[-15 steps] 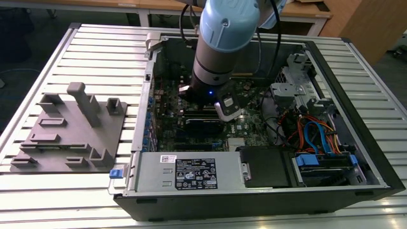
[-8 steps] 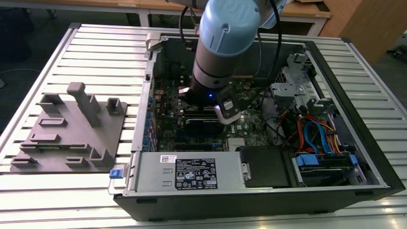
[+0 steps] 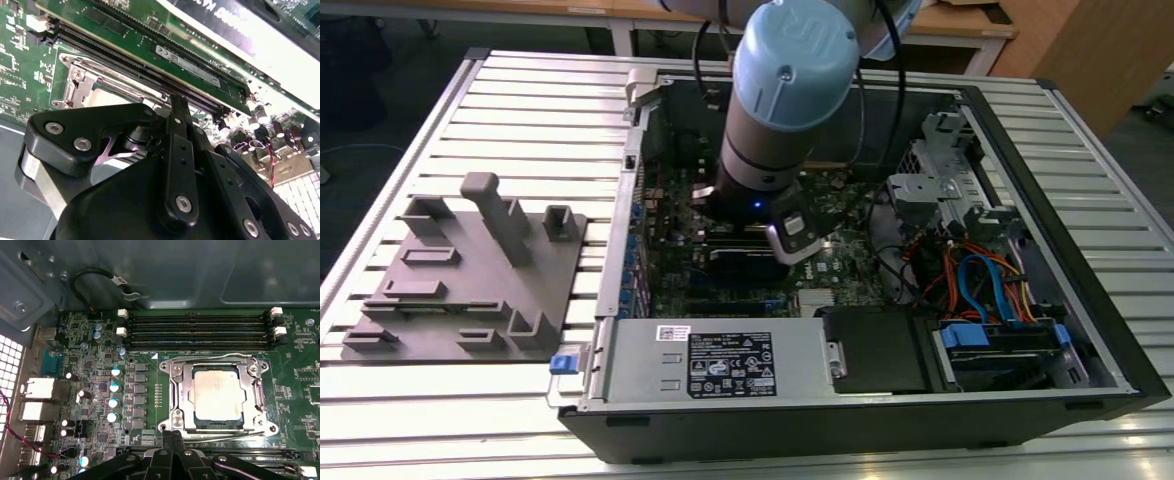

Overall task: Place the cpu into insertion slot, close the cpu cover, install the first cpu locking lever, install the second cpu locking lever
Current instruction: 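Install the second cpu locking lever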

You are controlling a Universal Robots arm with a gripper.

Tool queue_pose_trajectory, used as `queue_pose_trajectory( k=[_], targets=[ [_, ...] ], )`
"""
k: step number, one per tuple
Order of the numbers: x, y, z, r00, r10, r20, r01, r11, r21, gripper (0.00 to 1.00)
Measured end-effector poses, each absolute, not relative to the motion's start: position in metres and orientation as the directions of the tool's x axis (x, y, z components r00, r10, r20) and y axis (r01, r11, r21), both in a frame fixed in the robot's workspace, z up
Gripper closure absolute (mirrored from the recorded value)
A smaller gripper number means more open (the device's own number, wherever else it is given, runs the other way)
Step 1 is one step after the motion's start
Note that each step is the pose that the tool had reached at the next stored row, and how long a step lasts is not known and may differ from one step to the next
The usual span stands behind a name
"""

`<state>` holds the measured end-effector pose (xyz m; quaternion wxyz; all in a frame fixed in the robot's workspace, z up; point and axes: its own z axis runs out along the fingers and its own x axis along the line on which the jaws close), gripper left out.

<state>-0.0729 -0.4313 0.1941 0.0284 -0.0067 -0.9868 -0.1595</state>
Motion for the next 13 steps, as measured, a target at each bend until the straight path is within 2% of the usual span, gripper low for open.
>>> queue_pose_trajectory(
  k=[13],
  targets=[
    [-0.0768,-0.4262,0.1906,-0.998,0.038,0.059,0.056,0.943,0.329,0.9]
  ],
)
